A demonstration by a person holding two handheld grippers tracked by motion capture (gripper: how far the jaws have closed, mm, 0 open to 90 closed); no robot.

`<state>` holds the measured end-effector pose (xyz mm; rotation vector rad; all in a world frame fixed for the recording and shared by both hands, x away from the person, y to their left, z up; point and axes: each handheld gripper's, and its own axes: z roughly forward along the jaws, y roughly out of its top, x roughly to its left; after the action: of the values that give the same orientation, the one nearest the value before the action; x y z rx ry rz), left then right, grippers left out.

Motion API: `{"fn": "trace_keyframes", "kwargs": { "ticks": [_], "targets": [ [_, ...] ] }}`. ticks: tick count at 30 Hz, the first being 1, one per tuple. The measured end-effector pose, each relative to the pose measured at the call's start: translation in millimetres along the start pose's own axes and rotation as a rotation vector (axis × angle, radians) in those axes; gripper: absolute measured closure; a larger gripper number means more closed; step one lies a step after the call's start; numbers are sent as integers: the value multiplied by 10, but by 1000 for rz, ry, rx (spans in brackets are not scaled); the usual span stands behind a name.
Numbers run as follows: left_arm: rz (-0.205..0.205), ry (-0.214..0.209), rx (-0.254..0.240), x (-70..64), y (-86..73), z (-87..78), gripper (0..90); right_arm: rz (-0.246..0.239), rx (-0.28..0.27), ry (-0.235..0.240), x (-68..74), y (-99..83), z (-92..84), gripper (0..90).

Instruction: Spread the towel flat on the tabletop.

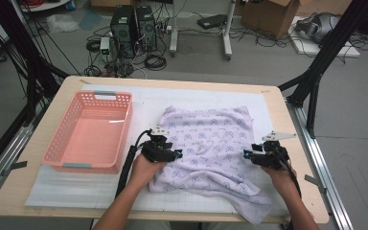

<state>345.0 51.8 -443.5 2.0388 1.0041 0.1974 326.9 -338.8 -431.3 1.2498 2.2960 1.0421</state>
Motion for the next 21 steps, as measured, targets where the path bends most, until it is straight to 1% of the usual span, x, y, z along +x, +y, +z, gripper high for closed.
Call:
{"fn": "trace_keyframes", "kwargs": {
  "ticks": [1, 2, 3, 4, 5, 6, 7, 8, 9, 11, 13, 15, 16, 17, 18, 19, 20, 21],
  "targets": [
    [24, 27, -6, -14, -11, 1, 573, -6, 15, 7, 34, -47, 35, 504],
    [28, 48, -22, -23, -28, -4, 667, -15, 30, 0, 52, -67, 55, 510],
    [19, 49, -26, -14, -37, -2, 763, -35, 41, -14, 81, -90, 83, 517],
    [19, 53, -29, -6, -37, -4, 801, -51, 28, -28, 101, -100, 85, 551],
    [20, 61, -31, -6, -32, -2, 826, -48, 27, -25, 106, -91, 87, 677],
    [25, 87, -38, -1, -20, 2, 834, -56, 32, -25, 108, -79, 84, 866],
    [16, 105, -48, 16, -6, 4, 838, -83, 44, -23, 105, -50, 97, 869],
    [8, 129, -60, 50, 14, -6, 840, -75, 49, -21, 96, -21, 117, 875],
    [-4, 152, -82, 93, 36, -16, 841, -73, 41, -28, 81, 8, 138, 877],
    [-38, 185, -120, 187, 86, -42, 842, -69, 9, -49, 45, 63, 179, 879],
    [-78, 219, -163, 305, 154, -73, 842, -51, -33, -71, -31, 137, 241, 881],
    [-101, 250, -197, 369, 198, -84, 842, -54, -62, -106, -95, 205, 300, 881],
    [-112, 275, -233, 402, 210, -88, 843, -48, -64, -116, -119, 233, 319, 881],
    [-117, 283, -223, 436, 232, -78, 844, -34, -74, -126, -170, 275, 350, 881],
    [-112, 289, -211, 462, 259, -61, 844, -12, -86, -131, -213, 309, 367, 881],
    [-106, 294, -217, 475, 278, -54, 844, 3, -101, -137, -247, 343, 386, 882],
    [-115, 303, -239, 486, 316, -47, 844, 8, -106, -146, -263, 372, 398, 882],
    [-127, 303, -266, 494, 337, -47, 844, 6, -128, -173, -278, 411, 417, 882]
  ]
}}
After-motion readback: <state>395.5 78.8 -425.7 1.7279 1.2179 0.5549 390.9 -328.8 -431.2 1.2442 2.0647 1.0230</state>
